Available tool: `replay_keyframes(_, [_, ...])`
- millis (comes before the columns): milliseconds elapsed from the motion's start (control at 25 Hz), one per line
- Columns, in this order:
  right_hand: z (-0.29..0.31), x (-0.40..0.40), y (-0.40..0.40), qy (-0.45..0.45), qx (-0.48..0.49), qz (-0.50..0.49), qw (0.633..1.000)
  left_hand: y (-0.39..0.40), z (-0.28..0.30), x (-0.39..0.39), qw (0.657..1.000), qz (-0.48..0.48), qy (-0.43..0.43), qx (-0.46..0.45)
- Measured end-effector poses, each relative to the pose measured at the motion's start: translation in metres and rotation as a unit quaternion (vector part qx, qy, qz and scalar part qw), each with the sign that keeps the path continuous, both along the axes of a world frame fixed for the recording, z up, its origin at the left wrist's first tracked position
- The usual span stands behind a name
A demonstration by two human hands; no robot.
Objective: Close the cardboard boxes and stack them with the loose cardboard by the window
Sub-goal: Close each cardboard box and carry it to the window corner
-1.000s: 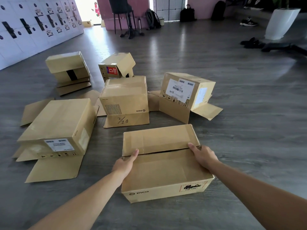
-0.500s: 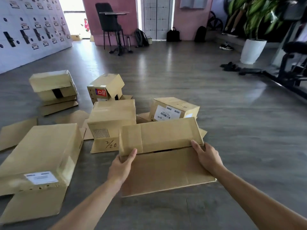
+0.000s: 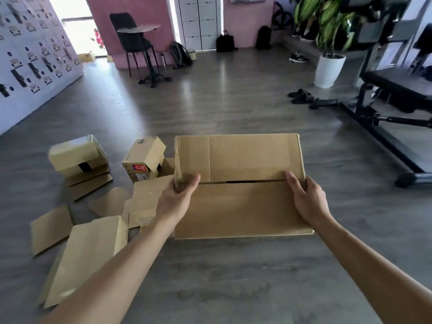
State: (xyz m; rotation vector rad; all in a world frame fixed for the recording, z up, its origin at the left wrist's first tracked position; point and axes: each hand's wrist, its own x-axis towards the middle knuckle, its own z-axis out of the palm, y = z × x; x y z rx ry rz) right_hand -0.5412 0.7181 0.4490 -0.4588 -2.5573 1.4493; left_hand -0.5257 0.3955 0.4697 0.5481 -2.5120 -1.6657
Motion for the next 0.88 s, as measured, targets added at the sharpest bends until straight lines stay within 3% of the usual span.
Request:
replay_keyframes(280, [0.212,0.04,0.136,0.015,-0.023,-0.076,0.997,0.13,0.221,-0.009,0.993,-0.111,-0.024,-0.007])
replay_keyframes(480, [0.306,0.058,0.225,0.038,-0.031,-0.119,0.992,0.229,0.313,-0.024,0.984,-0.171,-0.023,0.052])
replay_keyframes(640, [0.348,0.075,0.293,0.051,-0.019,-0.158,0.986,0.299,0.352,-0.026,0.971,-0.218,-0.026,0.092])
replay_keyframes(880, [0.36,0.066,0.337,0.047,-0.021,-0.183,0.982,0.351,0.355,-0.053,0.963,-0.241,-0.048,0.108])
